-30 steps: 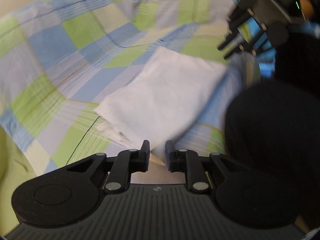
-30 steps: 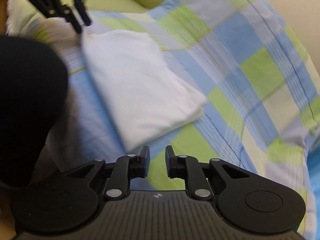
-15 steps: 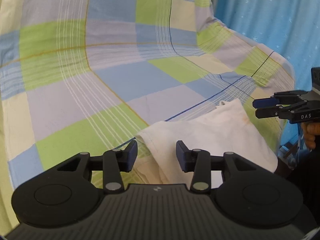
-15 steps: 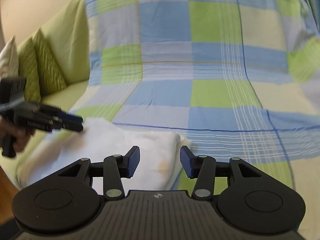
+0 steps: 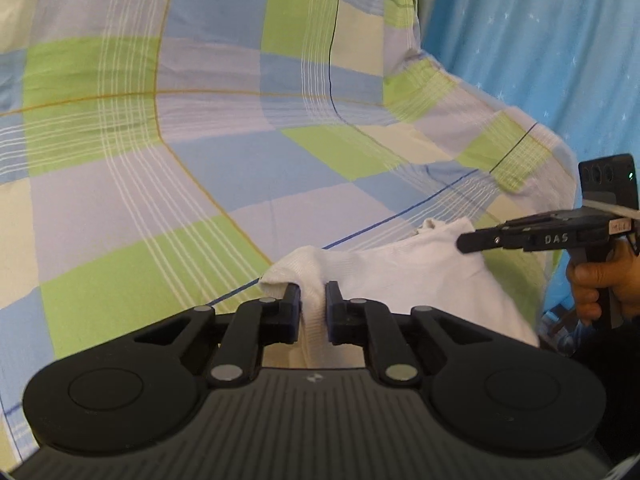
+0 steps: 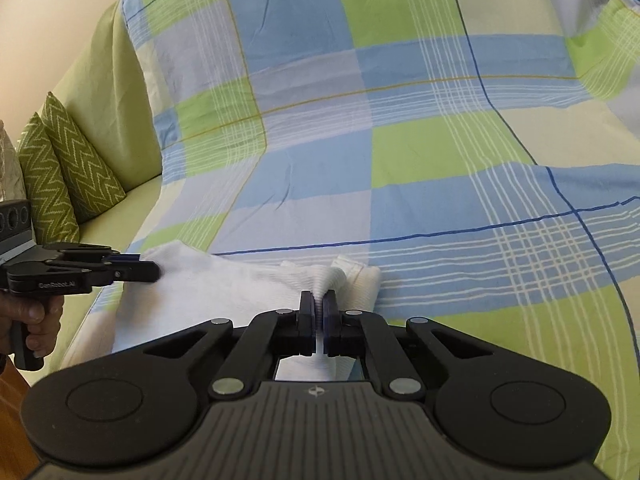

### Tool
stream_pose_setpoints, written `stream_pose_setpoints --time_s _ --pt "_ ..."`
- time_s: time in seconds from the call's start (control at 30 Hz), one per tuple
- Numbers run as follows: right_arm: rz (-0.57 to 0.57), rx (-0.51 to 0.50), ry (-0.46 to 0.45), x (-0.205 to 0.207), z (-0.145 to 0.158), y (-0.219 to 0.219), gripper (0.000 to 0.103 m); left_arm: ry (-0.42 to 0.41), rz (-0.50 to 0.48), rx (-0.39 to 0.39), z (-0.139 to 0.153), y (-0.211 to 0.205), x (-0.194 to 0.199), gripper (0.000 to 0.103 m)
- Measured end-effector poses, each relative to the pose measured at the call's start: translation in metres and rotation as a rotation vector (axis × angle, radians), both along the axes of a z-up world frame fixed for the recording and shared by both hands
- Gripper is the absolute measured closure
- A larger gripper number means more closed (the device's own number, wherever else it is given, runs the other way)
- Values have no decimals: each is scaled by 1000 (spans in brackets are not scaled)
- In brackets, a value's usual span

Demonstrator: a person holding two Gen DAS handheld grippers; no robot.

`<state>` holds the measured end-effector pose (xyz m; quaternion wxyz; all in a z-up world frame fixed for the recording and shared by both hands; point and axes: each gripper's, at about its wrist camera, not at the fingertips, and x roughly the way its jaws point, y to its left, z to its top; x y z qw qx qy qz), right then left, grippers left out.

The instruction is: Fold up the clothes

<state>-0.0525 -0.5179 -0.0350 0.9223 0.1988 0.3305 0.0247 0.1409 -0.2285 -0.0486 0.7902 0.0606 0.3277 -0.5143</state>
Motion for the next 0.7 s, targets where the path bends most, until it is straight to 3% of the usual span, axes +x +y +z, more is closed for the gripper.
stream_pose_setpoints --time_s 0.17,0.57,0.7 --pt "-13 49 2 -17 5 -3 100 -18 36 17 6 6 -13 95" --pt "2 13 36 15 -7 2 100 -66 108 106 7 8 -22 97" --pt "-19 33 39 18 -17 -4 98 -26 138 115 -7 9 -10 94"
